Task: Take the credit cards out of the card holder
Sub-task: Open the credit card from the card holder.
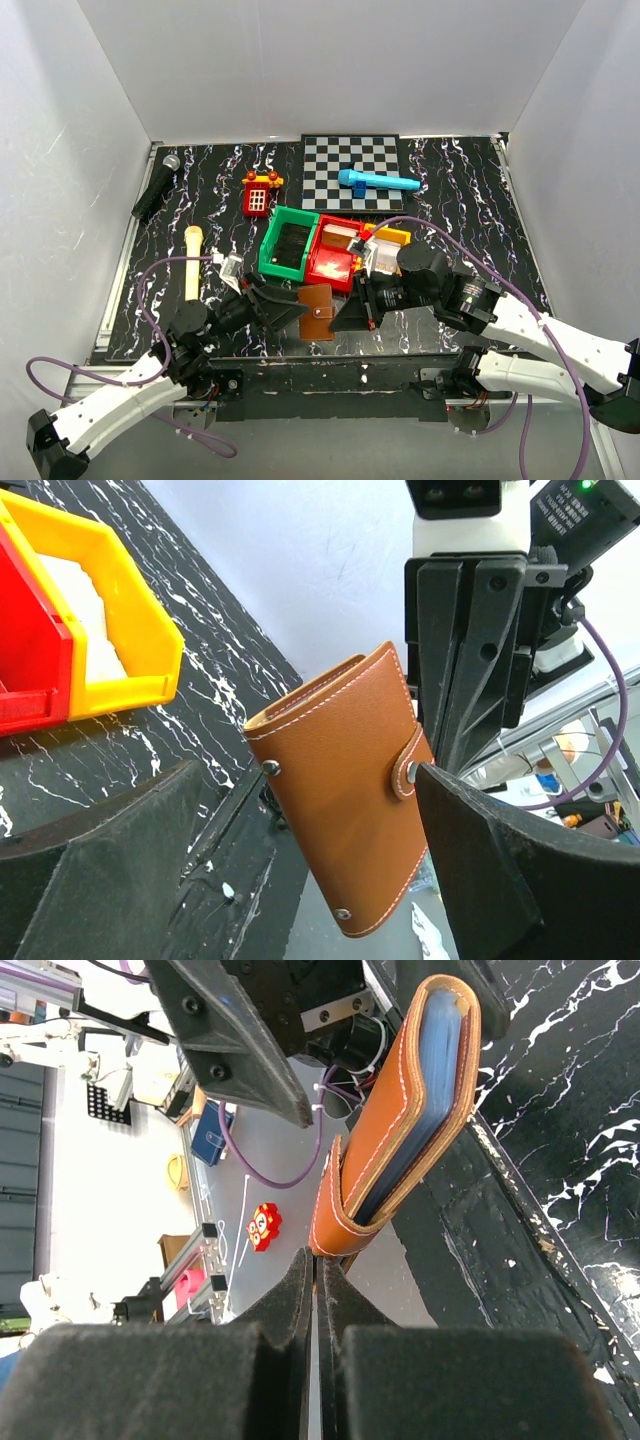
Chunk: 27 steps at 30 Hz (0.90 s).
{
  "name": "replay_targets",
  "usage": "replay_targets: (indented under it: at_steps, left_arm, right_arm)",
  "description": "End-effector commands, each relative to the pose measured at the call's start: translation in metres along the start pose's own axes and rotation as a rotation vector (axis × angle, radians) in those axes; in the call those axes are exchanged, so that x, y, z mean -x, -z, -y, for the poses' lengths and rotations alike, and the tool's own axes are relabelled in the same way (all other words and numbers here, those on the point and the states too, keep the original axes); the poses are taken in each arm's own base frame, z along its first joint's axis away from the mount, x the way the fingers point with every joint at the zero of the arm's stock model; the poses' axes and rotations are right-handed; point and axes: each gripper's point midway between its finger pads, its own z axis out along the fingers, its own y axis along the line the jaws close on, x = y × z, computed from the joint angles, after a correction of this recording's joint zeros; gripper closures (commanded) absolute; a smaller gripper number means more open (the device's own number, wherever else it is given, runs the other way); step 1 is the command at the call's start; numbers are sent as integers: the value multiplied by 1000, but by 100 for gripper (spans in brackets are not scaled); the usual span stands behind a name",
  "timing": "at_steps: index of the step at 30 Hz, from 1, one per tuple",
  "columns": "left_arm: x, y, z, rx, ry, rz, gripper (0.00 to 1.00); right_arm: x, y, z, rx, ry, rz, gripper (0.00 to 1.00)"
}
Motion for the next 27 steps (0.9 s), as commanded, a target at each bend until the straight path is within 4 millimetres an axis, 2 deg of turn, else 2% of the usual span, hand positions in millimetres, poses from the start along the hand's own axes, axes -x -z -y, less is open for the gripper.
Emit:
replay_targets:
  at_steps: [1, 7, 11, 21, 27]
  left_arm:
    - [-3, -2, 12, -84, -3, -18, 14]
    - [-2, 2, 35, -230, 14, -6, 19]
    - [1, 5, 37, -248, 16, 7, 24]
    - [7, 8, 46, -285, 22, 21, 51]
    - [8, 9, 45, -279, 28, 31, 58]
  right_arm:
    - [15, 3, -25, 106, 64, 49, 99]
    - [16, 2, -30, 143, 58, 53, 99]
    - [14, 3, -29, 138, 56, 51, 99]
    - [8, -1, -16, 107, 44, 40, 99]
    - [7, -2, -9, 91, 34, 47, 99]
